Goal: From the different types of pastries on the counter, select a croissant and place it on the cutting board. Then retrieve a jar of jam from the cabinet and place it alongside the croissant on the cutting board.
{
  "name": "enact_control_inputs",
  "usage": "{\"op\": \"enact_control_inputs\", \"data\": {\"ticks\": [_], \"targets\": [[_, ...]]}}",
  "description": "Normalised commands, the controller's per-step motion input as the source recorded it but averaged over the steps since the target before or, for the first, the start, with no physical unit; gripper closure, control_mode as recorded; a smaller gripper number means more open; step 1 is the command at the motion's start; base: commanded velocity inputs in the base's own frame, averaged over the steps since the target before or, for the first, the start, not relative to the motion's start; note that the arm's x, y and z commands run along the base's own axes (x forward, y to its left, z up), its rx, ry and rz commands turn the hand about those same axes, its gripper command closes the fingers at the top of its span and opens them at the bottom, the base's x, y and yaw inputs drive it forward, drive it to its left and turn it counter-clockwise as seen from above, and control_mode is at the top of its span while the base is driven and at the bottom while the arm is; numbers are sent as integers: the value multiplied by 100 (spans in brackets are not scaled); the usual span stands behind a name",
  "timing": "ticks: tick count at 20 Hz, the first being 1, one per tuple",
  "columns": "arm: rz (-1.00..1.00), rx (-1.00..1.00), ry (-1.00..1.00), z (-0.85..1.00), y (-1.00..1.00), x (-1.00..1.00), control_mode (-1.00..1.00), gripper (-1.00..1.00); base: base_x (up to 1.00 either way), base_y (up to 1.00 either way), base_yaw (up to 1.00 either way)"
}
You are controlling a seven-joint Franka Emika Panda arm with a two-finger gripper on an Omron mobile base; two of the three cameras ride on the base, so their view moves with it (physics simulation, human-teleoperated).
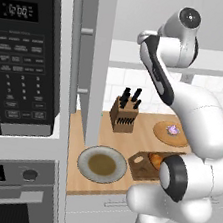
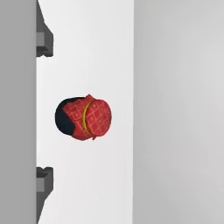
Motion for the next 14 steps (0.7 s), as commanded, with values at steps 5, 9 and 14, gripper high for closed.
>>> {"op": "enact_control_inputs", "data": {"ticks": [5,9,14], "targets": [[0,0,0,0,0,45,-100,-100,0,0,0],[0,0,0,0,0,13,-100,-100,0,0,0],[0,0,0,-4,0,1,-100,-100,0,0,0]]}}
